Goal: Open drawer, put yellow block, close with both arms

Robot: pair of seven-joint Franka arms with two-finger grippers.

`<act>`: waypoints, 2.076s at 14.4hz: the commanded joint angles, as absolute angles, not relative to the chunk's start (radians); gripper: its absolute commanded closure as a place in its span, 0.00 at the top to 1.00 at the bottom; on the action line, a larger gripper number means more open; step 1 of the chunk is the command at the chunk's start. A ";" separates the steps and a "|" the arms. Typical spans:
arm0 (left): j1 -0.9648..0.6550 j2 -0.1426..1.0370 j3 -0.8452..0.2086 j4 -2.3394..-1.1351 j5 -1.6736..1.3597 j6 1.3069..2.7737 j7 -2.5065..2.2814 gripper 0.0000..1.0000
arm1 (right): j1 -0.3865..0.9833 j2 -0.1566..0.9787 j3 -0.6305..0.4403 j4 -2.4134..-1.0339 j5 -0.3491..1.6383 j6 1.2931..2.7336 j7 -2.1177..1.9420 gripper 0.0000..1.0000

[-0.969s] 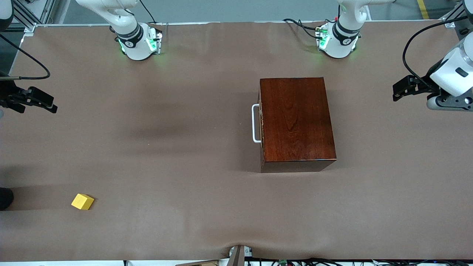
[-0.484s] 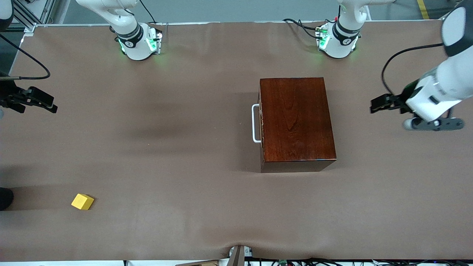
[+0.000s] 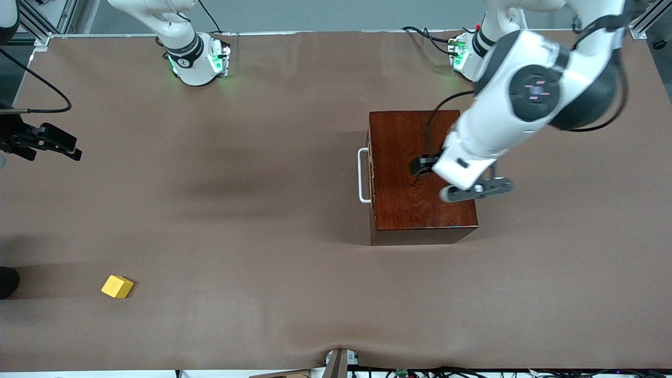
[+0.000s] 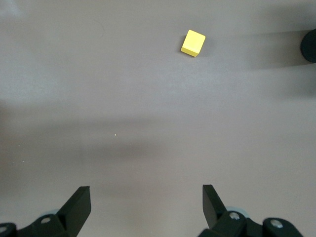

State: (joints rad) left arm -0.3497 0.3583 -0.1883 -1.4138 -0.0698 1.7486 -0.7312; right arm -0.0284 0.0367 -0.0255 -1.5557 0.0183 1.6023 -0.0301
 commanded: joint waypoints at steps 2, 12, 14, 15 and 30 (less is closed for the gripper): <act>-0.489 0.486 -0.173 -1.344 0.013 1.873 -0.911 1.00 | -0.031 0.029 -0.023 -1.557 0.014 1.597 -0.025 1.00; -0.725 0.701 -0.111 -1.241 0.199 1.970 -0.974 1.00 | -0.032 0.029 -0.023 -1.559 0.014 1.597 -0.026 1.00; -0.753 0.716 -0.084 -1.247 0.218 1.956 -0.910 1.00 | -0.032 0.029 -0.023 -1.559 0.014 1.597 -0.026 1.00; -0.750 0.724 -0.086 -1.247 0.219 1.950 -0.870 1.00 | -0.031 0.029 -0.023 -1.559 0.014 1.597 -0.026 1.00; -0.782 0.781 -0.094 -1.246 0.163 1.853 -0.893 1.00 | -0.031 0.031 -0.023 -1.559 0.014 1.597 -0.026 1.00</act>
State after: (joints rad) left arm -0.7646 0.7316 -0.0958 -1.2777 0.1791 1.8649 -0.8813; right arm -0.0284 0.0367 -0.0257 -1.5558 0.0183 1.6016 -0.0301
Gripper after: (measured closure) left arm 0.000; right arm 0.000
